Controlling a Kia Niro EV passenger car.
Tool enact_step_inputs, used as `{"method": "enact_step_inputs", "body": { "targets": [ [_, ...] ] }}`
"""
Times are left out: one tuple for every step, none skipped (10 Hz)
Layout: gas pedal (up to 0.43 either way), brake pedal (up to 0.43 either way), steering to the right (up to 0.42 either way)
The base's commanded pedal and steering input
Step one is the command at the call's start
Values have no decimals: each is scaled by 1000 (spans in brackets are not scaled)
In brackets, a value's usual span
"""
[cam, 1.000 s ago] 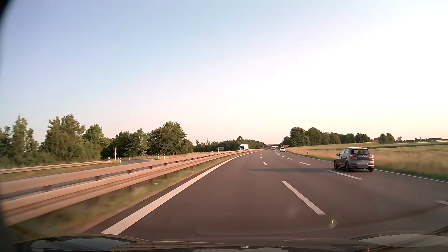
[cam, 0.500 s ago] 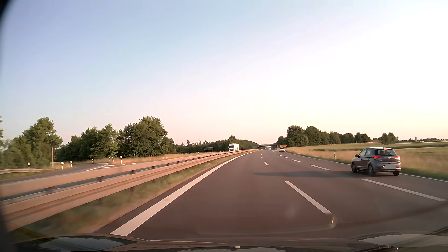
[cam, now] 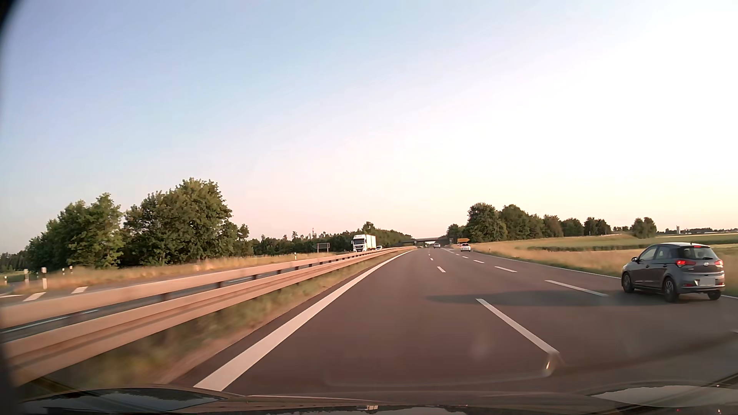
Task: Follow the waypoints while adhering to traffic rules and regulations
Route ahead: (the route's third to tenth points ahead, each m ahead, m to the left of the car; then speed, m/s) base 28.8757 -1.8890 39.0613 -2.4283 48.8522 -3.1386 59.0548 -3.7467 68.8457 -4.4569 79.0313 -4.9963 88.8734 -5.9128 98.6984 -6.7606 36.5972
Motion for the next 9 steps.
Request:
{"method": "enact_step_inputs", "body": {
  "targets": [
    [520, 18, 14],
    [520, 18, 14],
    [520, 18, 14],
    [520, 18, 14],
    [520, 18, 13],
    [520, 18, 13],
    [512, 18, 13],
    [488, 18, 12],
    [441, 18, 12]
  ]
}}
